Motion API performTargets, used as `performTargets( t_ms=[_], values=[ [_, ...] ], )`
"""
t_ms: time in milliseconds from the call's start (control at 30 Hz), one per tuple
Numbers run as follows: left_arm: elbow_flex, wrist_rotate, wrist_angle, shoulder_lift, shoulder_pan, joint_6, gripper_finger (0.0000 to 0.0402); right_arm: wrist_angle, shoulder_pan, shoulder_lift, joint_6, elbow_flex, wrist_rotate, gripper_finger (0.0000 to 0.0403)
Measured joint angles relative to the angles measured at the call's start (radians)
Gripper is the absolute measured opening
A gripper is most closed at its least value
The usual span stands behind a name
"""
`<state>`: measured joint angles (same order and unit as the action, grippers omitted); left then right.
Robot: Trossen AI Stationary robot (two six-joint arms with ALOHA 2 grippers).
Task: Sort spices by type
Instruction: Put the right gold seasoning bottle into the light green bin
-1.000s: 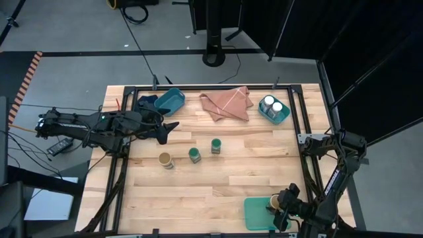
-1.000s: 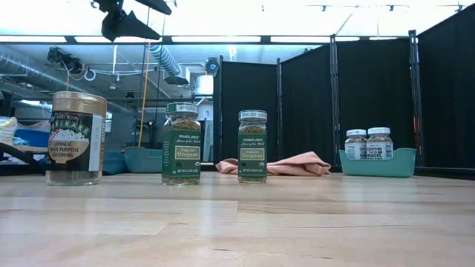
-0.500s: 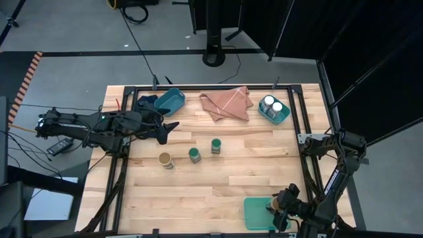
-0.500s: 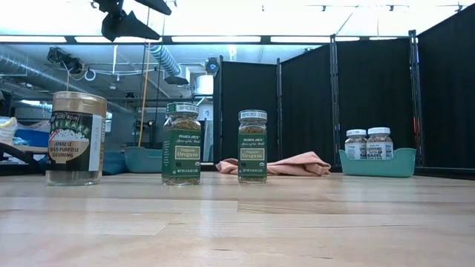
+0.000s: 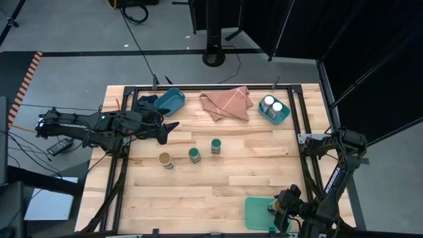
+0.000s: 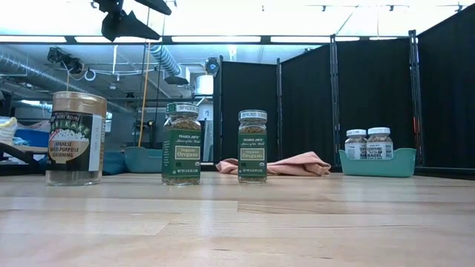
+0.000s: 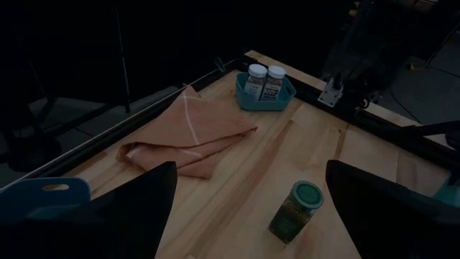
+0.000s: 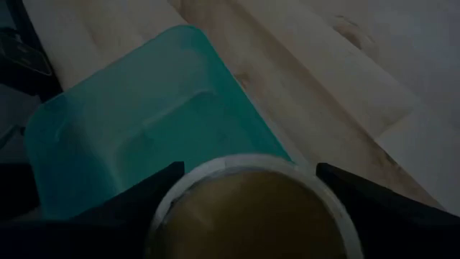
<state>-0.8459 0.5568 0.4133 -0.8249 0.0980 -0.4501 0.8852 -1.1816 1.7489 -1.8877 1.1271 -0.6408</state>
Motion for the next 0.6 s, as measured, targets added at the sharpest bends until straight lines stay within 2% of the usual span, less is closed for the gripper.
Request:
performTargets(
  t_ms=[600],
  values=[
    [0.000, 0.000, 0.000, 0.000, 0.000, 0.000, 0.0363, 0.049, 0.006, -0.033, 0.004, 0.027, -0.010, 0.0322]
  ],
)
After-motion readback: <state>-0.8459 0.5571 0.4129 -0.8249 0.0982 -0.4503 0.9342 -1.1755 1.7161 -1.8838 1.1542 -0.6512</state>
